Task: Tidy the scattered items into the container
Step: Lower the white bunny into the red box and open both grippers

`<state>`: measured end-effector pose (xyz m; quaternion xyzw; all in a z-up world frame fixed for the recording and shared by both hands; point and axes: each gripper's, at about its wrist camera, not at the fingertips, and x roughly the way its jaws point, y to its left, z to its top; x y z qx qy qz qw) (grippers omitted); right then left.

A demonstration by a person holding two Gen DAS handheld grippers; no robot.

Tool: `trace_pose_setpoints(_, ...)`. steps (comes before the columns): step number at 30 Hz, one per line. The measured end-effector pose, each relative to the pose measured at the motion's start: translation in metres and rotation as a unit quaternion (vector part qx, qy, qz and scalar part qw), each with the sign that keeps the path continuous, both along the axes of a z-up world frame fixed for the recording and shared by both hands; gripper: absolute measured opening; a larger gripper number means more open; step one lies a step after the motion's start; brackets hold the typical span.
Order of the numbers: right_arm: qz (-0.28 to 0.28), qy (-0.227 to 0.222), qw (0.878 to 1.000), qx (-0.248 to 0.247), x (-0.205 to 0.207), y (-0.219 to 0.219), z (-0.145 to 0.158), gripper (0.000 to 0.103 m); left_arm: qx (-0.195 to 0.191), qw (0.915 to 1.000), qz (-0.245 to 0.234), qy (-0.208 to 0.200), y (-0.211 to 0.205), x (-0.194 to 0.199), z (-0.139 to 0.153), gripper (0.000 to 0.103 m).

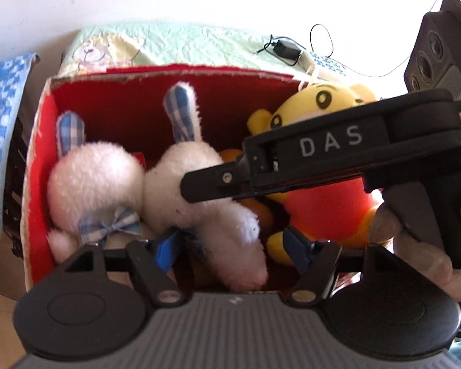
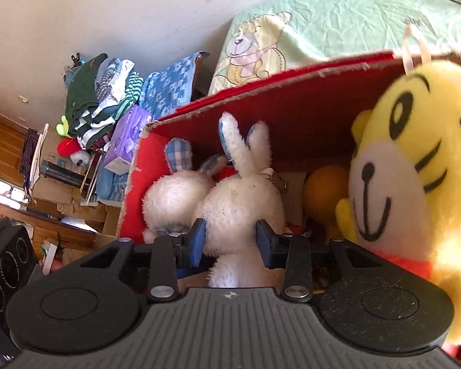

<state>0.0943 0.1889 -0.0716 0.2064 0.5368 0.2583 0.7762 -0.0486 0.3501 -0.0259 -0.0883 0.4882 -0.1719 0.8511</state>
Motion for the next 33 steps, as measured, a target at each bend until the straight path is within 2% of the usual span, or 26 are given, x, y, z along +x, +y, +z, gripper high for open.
trace_pose_setpoints(2, -0.004, 0.001, 1.000, 0.008, -0.002, -0.002, -0.002, 0.039, 0.002, 1.0000, -0.001, 0.000, -0.002, 0.001, -0.001, 0.071)
trace_pose_setpoints(4, -0.009, 0.002, 1.000, 0.015, -0.002, -0.005, -0.002, 0.040, 0.005, 1.0000, -0.003, -0.003, -0.002, 0.020, -0.008, 0.071)
trace_pose_setpoints(10, -0.012, -0.010, 1.000, 0.014, -0.004, -0.009, 0.005, 0.048, 0.013, 0.9999, 0.004, 0.002, -0.004, 0.022, -0.011, 0.071)
trace_pose_setpoints(20, -0.024, -0.022, 0.999, 0.016, -0.012, -0.017, 0.012, 0.047, 0.039, 0.9989, 0.023, 0.011, -0.006, 0.025, -0.015, 0.071)
trace_pose_setpoints(33, -0.019, -0.019, 1.000, 0.004, -0.021, -0.011, 0.002, 0.043, 0.064, 0.9970, 0.037, 0.025, -0.010, 0.025, -0.017, 0.074)
